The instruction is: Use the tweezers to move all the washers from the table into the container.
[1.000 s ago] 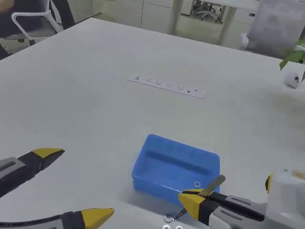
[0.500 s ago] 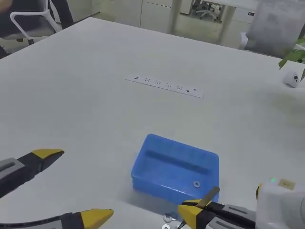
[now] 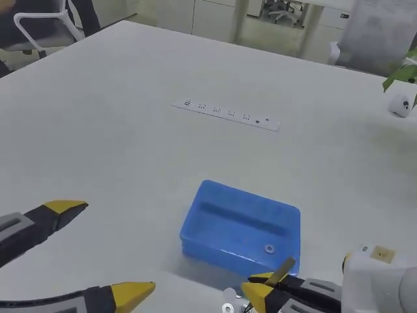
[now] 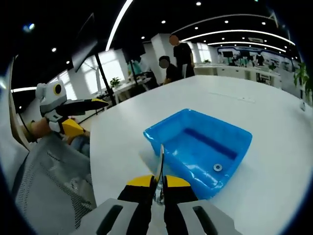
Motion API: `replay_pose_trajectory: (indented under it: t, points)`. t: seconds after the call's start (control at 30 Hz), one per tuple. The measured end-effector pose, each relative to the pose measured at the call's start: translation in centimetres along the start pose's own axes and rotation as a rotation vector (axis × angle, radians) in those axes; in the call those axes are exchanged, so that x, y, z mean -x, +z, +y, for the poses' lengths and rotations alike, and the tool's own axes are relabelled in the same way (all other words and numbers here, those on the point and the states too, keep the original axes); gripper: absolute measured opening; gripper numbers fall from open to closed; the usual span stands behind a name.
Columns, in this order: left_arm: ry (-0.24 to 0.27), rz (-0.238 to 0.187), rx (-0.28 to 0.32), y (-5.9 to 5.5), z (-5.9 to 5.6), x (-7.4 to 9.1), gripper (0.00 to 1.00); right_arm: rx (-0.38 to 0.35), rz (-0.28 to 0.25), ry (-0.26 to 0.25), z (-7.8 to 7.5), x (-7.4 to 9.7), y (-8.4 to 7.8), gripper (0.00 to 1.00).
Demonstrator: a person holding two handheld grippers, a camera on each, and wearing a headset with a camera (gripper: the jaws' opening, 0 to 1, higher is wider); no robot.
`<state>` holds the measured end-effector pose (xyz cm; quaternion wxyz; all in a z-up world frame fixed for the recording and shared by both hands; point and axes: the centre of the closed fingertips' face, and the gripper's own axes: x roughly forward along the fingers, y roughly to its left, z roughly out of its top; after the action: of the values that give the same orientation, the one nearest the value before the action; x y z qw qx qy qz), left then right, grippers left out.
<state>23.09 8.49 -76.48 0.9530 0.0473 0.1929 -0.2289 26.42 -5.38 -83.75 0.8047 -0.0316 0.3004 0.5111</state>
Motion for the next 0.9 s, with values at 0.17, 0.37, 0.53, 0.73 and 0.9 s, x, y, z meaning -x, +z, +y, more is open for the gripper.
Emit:
replay_pose_trajectory:
  t: [0.17,0.37,0.53,0.73,0.9]
  points:
    - [-0.002,0.007,-0.004,-0.1,0.0,0.0,0.78,0.058,0.011,-0.001,0.4,-0.1,-0.2,0.04]
    - [0.002,0.008,-0.004,-0.2,0.1,0.0,0.78,0.173,0.047,0.017,1.3,0.1,-0.6,0.04]
    - [0.004,0.006,-0.004,-0.2,0.2,0.1,0.78,0.255,0.066,0.016,1.6,0.0,-0.8,0.03]
    - [0.029,-0.006,-0.004,0.0,0.6,0.4,0.78,0.259,0.080,0.013,1.5,0.3,-0.8,0.03]
    - [0.037,-0.015,0.003,0.1,0.8,0.5,0.78,0.207,0.039,0.013,0.8,1.5,1.0,0.03]
